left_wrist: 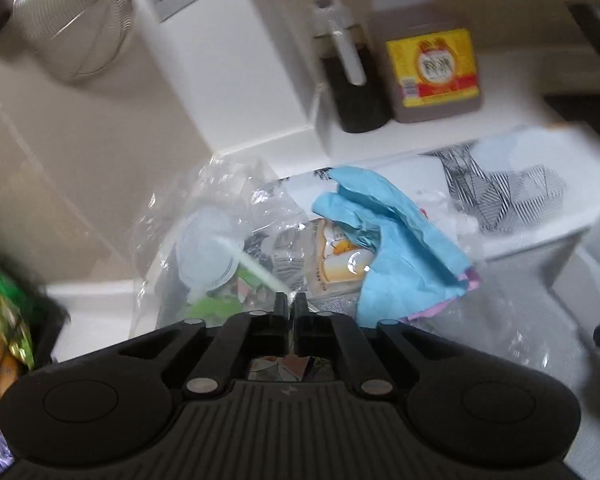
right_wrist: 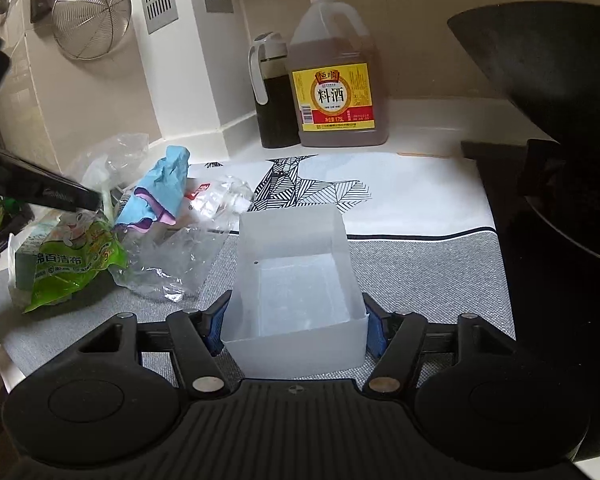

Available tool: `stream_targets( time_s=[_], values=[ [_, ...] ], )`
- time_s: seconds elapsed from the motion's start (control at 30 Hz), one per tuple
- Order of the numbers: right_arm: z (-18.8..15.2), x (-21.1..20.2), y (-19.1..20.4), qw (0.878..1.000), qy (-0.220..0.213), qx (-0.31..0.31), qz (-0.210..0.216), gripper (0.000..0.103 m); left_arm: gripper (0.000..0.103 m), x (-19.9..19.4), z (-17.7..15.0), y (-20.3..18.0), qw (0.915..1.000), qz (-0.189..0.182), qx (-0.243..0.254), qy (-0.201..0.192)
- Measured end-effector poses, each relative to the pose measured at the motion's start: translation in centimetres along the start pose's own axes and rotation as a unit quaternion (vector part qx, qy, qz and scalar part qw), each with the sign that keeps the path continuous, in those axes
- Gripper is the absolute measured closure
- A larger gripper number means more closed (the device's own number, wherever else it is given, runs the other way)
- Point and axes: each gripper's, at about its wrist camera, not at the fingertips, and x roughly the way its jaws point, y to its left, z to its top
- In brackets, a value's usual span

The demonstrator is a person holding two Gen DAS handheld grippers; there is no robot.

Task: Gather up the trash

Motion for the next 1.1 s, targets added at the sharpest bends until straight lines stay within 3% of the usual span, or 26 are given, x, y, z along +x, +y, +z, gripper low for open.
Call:
stream_targets(
  time_s=[0.07,0.23,0.47,0.8,1.1],
  values=[
    [0.1,0.0,-0.1,1.000,-0.004,0.001,0.001,0.038,0.101,-2.1,-0.4,0.4,0.9993,0.011,-0.004,-0.035],
    [0.0,-1.2,0.1,0.999,-0.030,-0.008,-0.010,0.039,0.101,-9.5,-1.6,2.4,0.9942,-0.001,-0.054,-0.093],
    [0.5,-5.5,0.6,0.998,-0.060,-0.010,0.015,0.039,0.102,-20.2,-6.8,3.8,0.9839,-0.005,-0.114,-0.138],
    [0.5,-11.9,0.7,0.996,-0.061,0.011,0.071,0.039,0.102,-30.6,-17.5,3.1,0.9789,0.011,-0.163,-0.122],
    [-0.7,-17.7,1.7,0.991,-0.061,-0.007,0.117,0.039,0.102,-34.7,-25.8,2.6,0.9759,0.029,-0.203,-0.075]
  ],
)
